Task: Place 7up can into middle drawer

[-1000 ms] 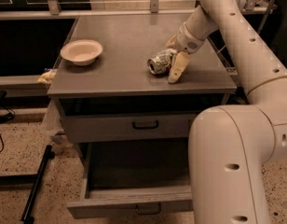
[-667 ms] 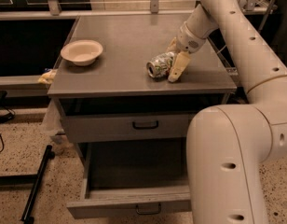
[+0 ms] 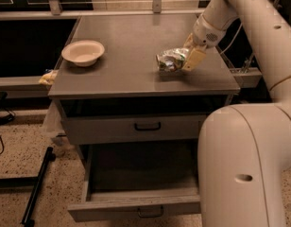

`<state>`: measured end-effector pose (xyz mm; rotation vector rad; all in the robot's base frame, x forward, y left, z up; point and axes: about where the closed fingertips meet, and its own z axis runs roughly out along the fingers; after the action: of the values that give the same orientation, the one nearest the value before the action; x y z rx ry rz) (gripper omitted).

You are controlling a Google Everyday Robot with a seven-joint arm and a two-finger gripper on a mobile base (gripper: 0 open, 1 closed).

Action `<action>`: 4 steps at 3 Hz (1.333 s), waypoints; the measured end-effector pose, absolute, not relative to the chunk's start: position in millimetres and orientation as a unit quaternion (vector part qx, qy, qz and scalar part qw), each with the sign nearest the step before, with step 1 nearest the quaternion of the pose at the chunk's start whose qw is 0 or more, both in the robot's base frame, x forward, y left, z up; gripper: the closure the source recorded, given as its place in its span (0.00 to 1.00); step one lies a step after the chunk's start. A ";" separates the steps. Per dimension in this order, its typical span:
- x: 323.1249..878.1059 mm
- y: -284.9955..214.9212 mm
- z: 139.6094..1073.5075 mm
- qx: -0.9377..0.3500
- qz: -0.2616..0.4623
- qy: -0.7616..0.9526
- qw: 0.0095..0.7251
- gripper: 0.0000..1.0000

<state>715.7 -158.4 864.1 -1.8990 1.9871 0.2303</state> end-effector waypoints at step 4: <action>590.2 -195.6 950.1 -0.648 0.053 0.732 0.202 1.00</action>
Offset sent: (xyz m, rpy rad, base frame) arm -0.2743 -0.0549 0.0921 -0.0279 0.1617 -0.1285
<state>590.2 -195.6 950.1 -1.8100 2.0457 0.1486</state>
